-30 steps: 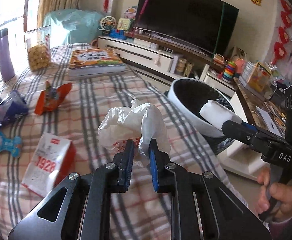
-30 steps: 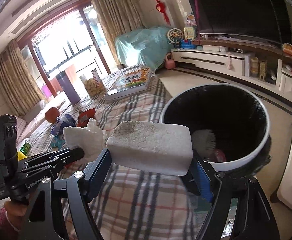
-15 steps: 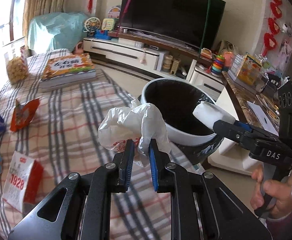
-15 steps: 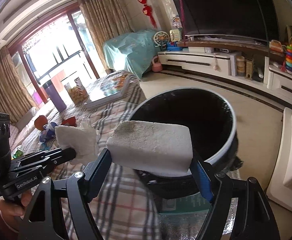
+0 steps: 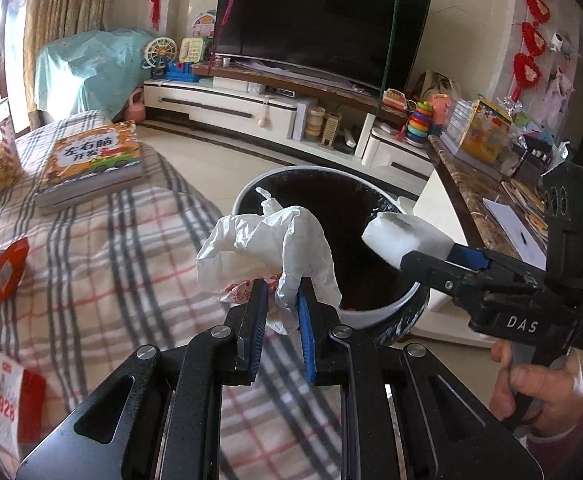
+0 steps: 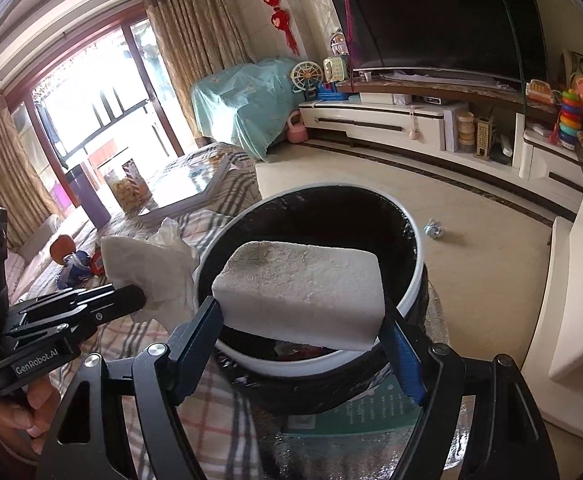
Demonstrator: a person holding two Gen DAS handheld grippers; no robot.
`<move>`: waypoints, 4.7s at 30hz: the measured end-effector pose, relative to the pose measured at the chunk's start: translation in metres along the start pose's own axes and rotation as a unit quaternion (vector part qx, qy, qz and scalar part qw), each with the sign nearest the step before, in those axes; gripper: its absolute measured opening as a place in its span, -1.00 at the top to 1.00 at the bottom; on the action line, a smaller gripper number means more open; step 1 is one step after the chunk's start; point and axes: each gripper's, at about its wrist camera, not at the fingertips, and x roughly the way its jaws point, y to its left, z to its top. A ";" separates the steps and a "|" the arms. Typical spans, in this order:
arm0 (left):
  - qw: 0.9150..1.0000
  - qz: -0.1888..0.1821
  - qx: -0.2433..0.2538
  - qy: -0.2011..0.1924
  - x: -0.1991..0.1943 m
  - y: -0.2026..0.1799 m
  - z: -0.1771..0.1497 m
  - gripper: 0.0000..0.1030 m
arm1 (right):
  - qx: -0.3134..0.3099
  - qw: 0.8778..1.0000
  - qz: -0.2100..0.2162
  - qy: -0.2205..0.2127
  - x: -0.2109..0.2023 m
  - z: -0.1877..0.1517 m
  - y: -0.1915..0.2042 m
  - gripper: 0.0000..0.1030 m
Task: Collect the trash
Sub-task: 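Carry plastic bag and foam block over the bin and release both, then move both open tools back to the bed toward the remaining trash, then grasp the blue candy pack with the left tool while the right tool grasps the white-red milk carton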
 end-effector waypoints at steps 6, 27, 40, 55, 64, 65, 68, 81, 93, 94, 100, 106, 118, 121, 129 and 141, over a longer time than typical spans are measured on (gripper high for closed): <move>1.000 -0.001 0.007 0.006 0.014 -0.007 0.012 0.72 | -0.008 1.000 -0.003 0.004 0.007 0.008 -0.006 -0.54; 0.999 -0.002 0.027 0.037 0.043 -0.018 0.023 0.42 | -0.019 1.000 -0.005 0.023 0.020 0.019 -0.020 -0.63; 1.000 0.011 0.008 0.022 0.018 -0.003 0.003 -0.06 | 0.004 1.000 0.001 0.008 0.005 0.012 -0.021 -0.74; 0.997 0.035 -0.062 0.009 -0.048 0.053 -0.057 -0.07 | 0.023 0.998 0.052 0.013 0.002 -0.022 0.031 -0.79; 0.992 0.064 -0.105 -0.009 -0.091 0.096 -0.083 -0.07 | 0.010 0.995 0.090 0.034 0.014 -0.040 0.082 -0.80; 0.991 0.067 -0.112 -0.012 -0.097 0.102 -0.086 -0.07 | 0.007 0.995 0.093 0.037 0.015 -0.042 0.088 -0.80; 0.989 0.076 -0.123 -0.017 -0.108 0.114 -0.092 -0.07 | -0.003 0.994 0.104 0.042 0.018 -0.047 0.105 -0.80; 0.973 0.119 -0.197 -0.016 -0.137 0.182 -0.133 -0.07 | -0.051 0.985 0.151 0.070 0.033 -0.063 0.174 -0.80; 0.977 0.107 -0.182 -0.009 -0.120 0.192 -0.126 -0.07 | -0.034 0.988 0.134 0.063 0.035 -0.058 0.171 -0.80; 0.977 0.108 -0.184 -0.010 -0.121 0.195 -0.126 -0.07 | -0.032 0.989 0.133 0.062 0.035 -0.057 0.171 -0.80; 0.967 0.143 -0.208 -0.010 -0.136 0.230 -0.136 -0.07 | -0.037 0.986 0.144 0.076 0.045 -0.061 0.191 -0.80; 0.954 0.179 -0.239 -0.005 -0.150 0.268 -0.150 -0.07 | -0.077 0.978 0.163 0.100 0.065 -0.071 0.243 -0.80; 0.940 0.175 -0.292 -0.008 -0.146 0.311 -0.138 -0.35 | -0.102 0.977 0.128 0.134 0.124 -0.069 0.299 -0.80; 0.939 0.163 -0.304 -0.008 -0.134 0.314 -0.125 -0.62 | -0.105 0.977 0.131 0.131 0.125 -0.067 0.296 -0.43; 0.934 0.193 -0.302 -0.001 -0.097 0.311 -0.100 -0.63 | -0.099 0.971 0.167 0.139 0.108 -0.063 0.272 -0.04; 0.964 0.152 -0.214 0.033 -0.112 0.285 -0.113 -0.01 | -0.078 0.974 0.169 0.133 0.082 -0.053 0.235 0.03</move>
